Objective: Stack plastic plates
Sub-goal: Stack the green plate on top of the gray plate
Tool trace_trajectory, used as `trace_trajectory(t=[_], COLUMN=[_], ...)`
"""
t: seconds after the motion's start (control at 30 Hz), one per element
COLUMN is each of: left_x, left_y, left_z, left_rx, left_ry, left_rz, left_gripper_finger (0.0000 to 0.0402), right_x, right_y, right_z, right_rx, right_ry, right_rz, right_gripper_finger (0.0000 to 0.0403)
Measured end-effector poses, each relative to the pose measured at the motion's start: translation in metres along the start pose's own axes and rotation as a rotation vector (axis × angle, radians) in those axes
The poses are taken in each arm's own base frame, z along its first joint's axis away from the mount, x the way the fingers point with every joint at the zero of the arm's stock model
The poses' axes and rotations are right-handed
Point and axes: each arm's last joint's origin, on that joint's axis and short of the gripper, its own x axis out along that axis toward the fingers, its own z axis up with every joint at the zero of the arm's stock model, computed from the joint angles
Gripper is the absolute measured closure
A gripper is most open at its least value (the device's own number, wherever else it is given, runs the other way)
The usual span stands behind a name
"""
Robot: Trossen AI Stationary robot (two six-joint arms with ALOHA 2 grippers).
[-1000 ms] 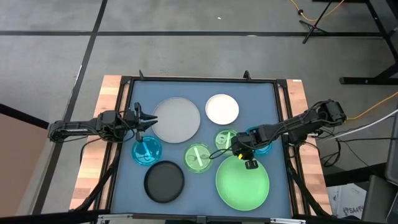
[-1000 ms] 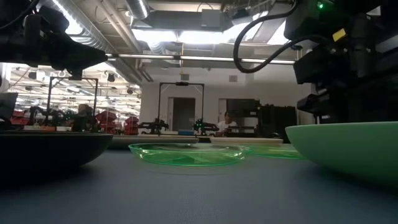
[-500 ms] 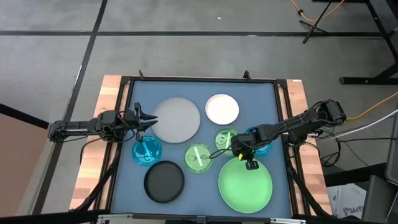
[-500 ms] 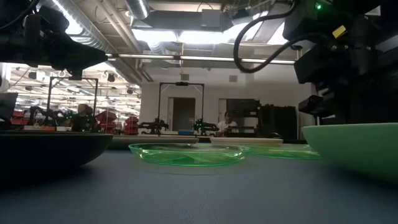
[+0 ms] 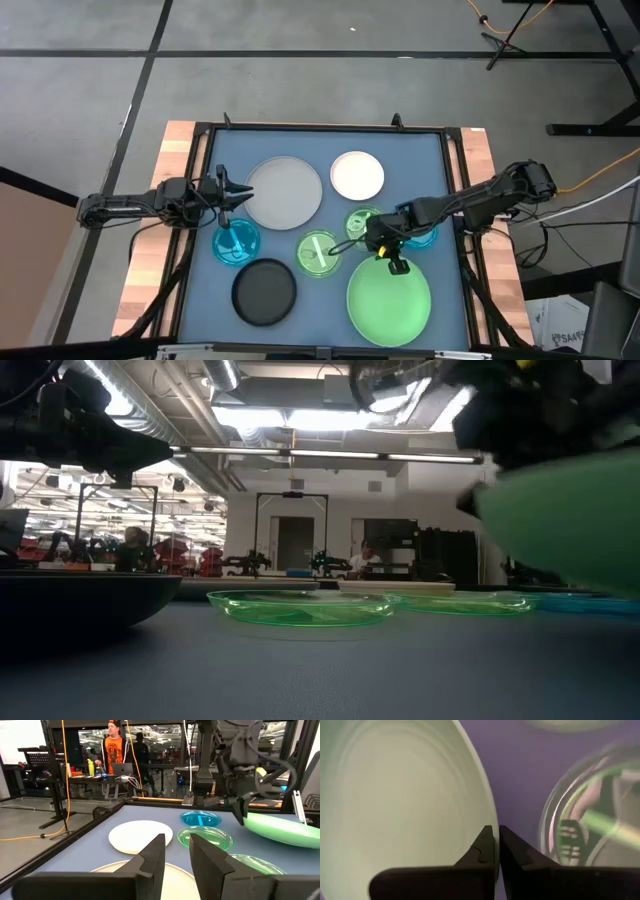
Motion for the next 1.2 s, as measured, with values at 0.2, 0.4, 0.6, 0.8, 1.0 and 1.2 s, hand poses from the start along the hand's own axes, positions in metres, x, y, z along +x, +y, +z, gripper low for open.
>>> trace_trajectory(t=[0.2,0.4,0.6,0.8,1.0,1.2], left_x=[0.0,0.0,0.0,0.0,0.0,0.0], left_y=[0.0,0.0,0.0,0.0,0.0,0.0], left_z=[0.0,0.0,0.0,0.0,0.0,0.0], left_rx=[0.0,0.0,0.0,0.0,0.0,0.0], left_ry=[0.0,0.0,0.0,0.0,0.0,0.001], left_rz=[0.0,0.0,0.0,0.0,0.0,0.0], left_gripper_finger=[0.032,0.032,0.032,0.032,0.032,0.032], right_x=[-0.021,-0.04,-0.062,-0.087,-0.105,-0.109], right_y=[-0.009,-0.027,-0.051,-0.079,-0.11,-0.146], right_z=[0.025,0.039,0.05,0.058,0.067,0.072], right_rx=[-0.03,-0.062,-0.005,0.06,0.083,0.111], right_ry=[-0.1,-0.167,-0.253,-0.351,-0.538,-0.674], right_rz=[-0.048,-0.091,-0.153,-0.286,-0.38,-0.458], right_gripper_finger=[0.0402,0.0402,0.0403,0.0403,0.0403,0.0403])
